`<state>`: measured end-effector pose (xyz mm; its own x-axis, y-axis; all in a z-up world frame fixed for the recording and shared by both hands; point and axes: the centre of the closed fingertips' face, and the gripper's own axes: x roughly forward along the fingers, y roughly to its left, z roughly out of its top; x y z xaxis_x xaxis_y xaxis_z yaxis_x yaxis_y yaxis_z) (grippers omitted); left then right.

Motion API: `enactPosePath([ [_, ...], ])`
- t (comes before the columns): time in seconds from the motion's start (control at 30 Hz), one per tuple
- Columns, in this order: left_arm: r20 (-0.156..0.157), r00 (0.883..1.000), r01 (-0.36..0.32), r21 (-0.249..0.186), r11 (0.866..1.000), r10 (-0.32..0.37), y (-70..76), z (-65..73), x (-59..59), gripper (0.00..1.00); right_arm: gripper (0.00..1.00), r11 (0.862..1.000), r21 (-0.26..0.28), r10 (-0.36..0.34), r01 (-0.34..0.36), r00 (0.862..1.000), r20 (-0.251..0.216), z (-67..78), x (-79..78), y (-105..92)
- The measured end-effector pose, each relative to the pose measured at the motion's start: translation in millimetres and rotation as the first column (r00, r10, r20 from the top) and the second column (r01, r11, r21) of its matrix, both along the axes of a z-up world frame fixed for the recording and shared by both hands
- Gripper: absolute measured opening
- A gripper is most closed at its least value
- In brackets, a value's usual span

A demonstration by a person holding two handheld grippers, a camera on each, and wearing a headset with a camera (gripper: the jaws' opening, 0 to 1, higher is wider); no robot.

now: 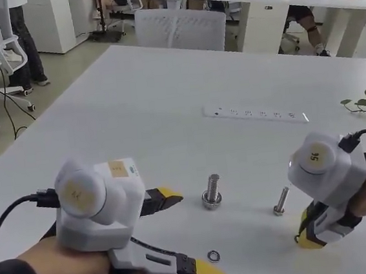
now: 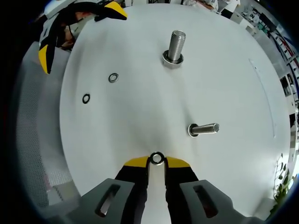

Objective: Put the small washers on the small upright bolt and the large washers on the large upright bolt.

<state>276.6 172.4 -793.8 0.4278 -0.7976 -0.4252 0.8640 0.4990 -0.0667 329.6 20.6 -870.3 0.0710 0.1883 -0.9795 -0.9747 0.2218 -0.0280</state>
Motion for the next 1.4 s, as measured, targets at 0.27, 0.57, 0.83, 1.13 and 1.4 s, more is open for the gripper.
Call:
enactPosePath([
  [0.27,0.000,1.000,0.003,0.000,1.000,-0.003,-0.5,0.4,-0.4,0.82,0.14,1.000,0.002,-0.013,0.013,1.000,0.015,12.7,3.3,-5.9],
  [0.57,0.003,1.000,0.003,-0.004,1.000,-0.003,0.3,1.4,-0.2,0.82,0.14,1.000,0.015,-0.019,0.019,0.999,0.038,31.9,7.2,-4.4],
  [0.83,0.005,1.000,0.002,-0.006,1.000,-0.002,1.2,1.7,-0.1,0.82,0.14,1.000,0.019,-0.011,0.010,0.998,0.055,48.2,11.4,-1.8],
  [1.13,0.006,1.000,-0.002,-0.007,1.000,0.002,2.5,1.9,-0.1,0.82,0.14,1.000,0.027,0.002,-0.004,0.995,0.098,67.6,22.9,7.0],
  [1.4,0.006,1.000,-0.009,-0.007,1.000,0.009,3.3,2.3,0.3,0.82,0.14,0.999,0.033,0.018,-0.022,0.991,0.131,78.6,34.6,17.4],
])
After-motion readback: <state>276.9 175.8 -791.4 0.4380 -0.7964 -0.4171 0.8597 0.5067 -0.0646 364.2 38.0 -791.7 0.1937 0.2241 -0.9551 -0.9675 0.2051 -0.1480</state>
